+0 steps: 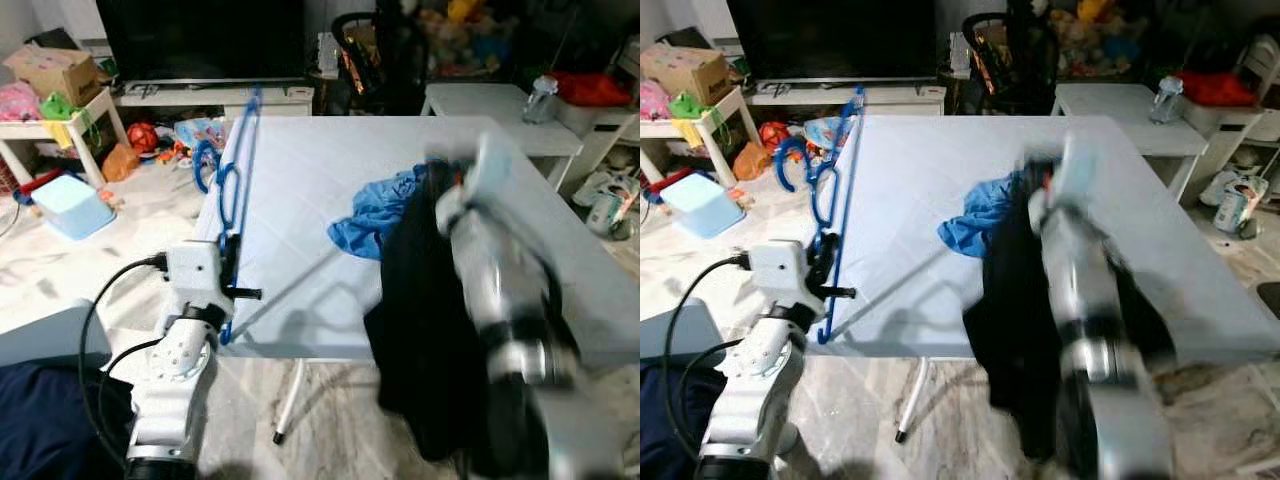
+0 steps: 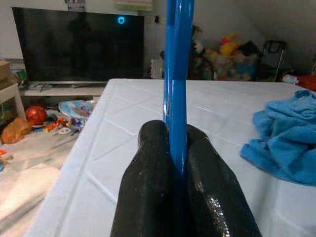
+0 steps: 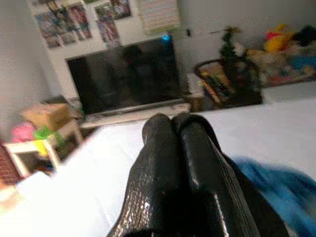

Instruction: Hang hanger

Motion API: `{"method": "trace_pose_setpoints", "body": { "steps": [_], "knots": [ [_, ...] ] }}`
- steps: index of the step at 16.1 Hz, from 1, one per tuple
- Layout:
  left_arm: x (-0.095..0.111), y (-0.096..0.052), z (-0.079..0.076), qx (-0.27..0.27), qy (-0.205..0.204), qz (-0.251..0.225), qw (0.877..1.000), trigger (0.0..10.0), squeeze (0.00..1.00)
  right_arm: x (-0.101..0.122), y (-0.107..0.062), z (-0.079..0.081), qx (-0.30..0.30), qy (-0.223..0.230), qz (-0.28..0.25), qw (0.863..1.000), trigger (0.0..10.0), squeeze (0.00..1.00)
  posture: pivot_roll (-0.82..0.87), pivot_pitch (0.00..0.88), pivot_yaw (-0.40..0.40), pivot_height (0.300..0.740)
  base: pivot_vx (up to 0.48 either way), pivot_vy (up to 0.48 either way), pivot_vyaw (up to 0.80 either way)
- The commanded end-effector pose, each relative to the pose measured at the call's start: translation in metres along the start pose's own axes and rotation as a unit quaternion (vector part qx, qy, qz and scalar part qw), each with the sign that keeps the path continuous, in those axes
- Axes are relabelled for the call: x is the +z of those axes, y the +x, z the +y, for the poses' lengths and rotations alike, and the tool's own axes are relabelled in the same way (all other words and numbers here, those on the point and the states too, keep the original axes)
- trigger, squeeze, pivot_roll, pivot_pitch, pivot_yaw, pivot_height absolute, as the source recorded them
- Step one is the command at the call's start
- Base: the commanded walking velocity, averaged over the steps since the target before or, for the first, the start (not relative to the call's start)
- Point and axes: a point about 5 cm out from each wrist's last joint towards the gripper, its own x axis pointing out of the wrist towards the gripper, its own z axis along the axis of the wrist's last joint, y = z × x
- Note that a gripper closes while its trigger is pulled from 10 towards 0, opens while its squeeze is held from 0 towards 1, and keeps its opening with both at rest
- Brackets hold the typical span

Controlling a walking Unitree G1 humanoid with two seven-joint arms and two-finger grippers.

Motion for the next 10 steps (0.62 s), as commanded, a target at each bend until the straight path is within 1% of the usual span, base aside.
{"method": "trace_pose_setpoints", "body": {
  "steps": [1, 3, 4, 5, 6, 7, 8, 9, 10],
  "knots": [
    [-0.014, -0.002, -0.001, 0.001, 0.0, 0.037, 0.999, 10.0, 0.0, 0.026, 0.015, 0.012, 0.019, 0.009, -0.035, 0.999, 10.0, 0.0, -0.06, 0.0, -0.051, 0.74, 0.0, 0.0, 0.0],
    [-0.013, -0.002, 0.0, 0.017, -0.001, 0.031, 0.999, 10.0, 0.0, 0.063, 0.035, 0.033, 0.038, 0.025, -0.061, 0.997, 10.0, 0.0, -0.04, 0.0, -0.076, 0.74, 0.0, 0.0, 0.0],
    [-0.012, -0.003, 0.001, 0.024, -0.001, 0.028, 0.999, 10.0, 0.0, 0.077, 0.04, 0.038, 0.042, 0.032, -0.072, 0.996, 10.0, 0.0, -0.04, 0.0, -0.084, 0.74, 0.0, 0.0, 0.0],
    [-0.011, -0.004, 0.002, 0.03, 0.001, 0.025, 0.999, 10.0, 0.0, 0.092, 0.044, 0.041, 0.043, 0.04, -0.087, 0.994, 10.0, 0.0, -0.03, 0.0, -0.092, 0.74, 0.0, 0.0, 0.0],
    [-0.01, -0.005, 0.005, 0.042, 0.008, 0.021, 0.999, 10.0, 0.0, 0.12, 0.047, 0.043, 0.043, 0.062, -0.125, 0.989, 10.0, 0.0, -0.02, 0.0, -0.099, 0.74, 0.0, 0.0, 0.0],
    [-0.01, -0.006, 0.006, 0.048, 0.01, 0.02, 0.999, 10.0, 0.0, 0.138, 0.047, 0.042, 0.036, 0.07, -0.153, 0.985, 10.0, 0.0, -0.02, 0.0, -0.108, 0.74, 0.0, 0.0, 0.0],
    [-0.011, -0.007, 0.008, 0.053, 0.01, 0.02, 0.998, 10.0, 0.0, 0.151, 0.045, 0.038, 0.018, 0.052, -0.176, 0.983, 10.0, 0.0, -0.02, 0.0, -0.116, 0.74, 0.0, 0.0, 0.0],
    [-0.012, -0.008, 0.007, 0.055, 0.01, 0.019, 0.998, 10.0, 0.0, 0.15, 0.045, 0.035, 0.011, 0.042, -0.173, 0.984, 10.0, 0.0, -0.02, 0.0, -0.117, 0.74, 0.0, 0.0, 0.0],
    [-0.012, -0.008, 0.005, 0.056, 0.008, 0.018, 0.998, 10.0, 0.0, 0.122, 0.044, 0.025, -0.016, -0.026, -0.126, 0.992, 10.0, 0.0, -0.02, 0.0, -0.119, 0.74, 0.0, 0.0, 0.0]
  ]
}}
